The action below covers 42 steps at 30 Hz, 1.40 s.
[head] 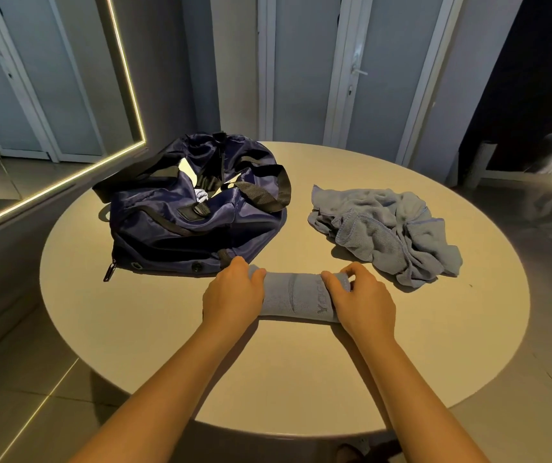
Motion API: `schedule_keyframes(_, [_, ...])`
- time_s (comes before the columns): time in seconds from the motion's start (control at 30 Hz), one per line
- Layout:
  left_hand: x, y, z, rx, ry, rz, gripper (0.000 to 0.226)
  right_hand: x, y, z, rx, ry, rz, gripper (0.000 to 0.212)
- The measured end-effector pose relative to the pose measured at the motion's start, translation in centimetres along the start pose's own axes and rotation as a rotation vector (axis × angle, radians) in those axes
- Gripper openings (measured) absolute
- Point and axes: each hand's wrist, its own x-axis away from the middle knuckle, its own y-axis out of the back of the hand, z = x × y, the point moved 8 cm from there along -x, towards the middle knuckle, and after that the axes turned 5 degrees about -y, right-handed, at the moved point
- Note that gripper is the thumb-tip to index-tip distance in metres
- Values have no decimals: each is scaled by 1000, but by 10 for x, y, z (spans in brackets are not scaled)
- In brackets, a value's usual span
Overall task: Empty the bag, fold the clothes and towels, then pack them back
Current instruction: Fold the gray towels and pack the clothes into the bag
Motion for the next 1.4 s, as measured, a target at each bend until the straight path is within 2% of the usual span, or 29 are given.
schedule_keyframes(0.1, [-2, 1, -1, -126, -12, 19, 38, 4, -1, 0, -6, 48, -31, 32])
schedule_keyframes(0.2, [-1, -3, 3, -190, 29, 65, 49, 3, -5, 2, -113, 131, 11, 19])
schedule_keyframes(0.27, [0, -6, 2, -235, 32, 100, 55, 3, -6, 2, -153, 143, 40, 18])
schedule_keyframes(0.4, [1, -13, 5, -138, 99, 258, 81, 6, -5, 0, -185, 134, 56, 17])
schedule_keyframes(0.5, [-1, -17, 7, 5, 122, 318, 84, 9, -5, -2, -240, 127, 62, 19])
schedule_keyframes(0.67, [5, -15, -6, 204, 113, 348, 73, 6, -5, -9, -359, 70, 104, 20])
schedule_keyframes(0.8, [4, -6, -12, 464, 51, 397, 29, 6, -5, -14, -455, 18, 142, 21])
schedule_keyframes(0.9, [4, 5, -20, 443, -92, 383, 9, 8, -5, -10, -550, 28, 185, 17])
schedule_keyframes(1.0, [6, 27, -46, 363, -312, 380, 4, 15, -2, -3, -872, -34, 354, 7])
schedule_keyframes(1.07, [11, 40, -65, 357, -409, 470, 4, 20, -3, 3, -1046, -75, 502, 24])
schedule_keyframes(1.17, [19, 49, -90, 333, -493, 655, 9, 33, -8, 21, -1121, 8, 792, 53])
schedule_keyframes(1.27, [21, 41, -104, 286, -495, 774, 10, 61, -18, 37, -1123, 32, 1159, 64])
schedule_keyframes(1.33, [17, 31, -111, 230, -518, 727, 11, 66, -20, 38, -1029, 42, 1179, 58])
schedule_keyframes(1.4, [6, 21, -108, 165, -512, 536, 22, 59, -19, 32, -956, 20, 1053, 46])
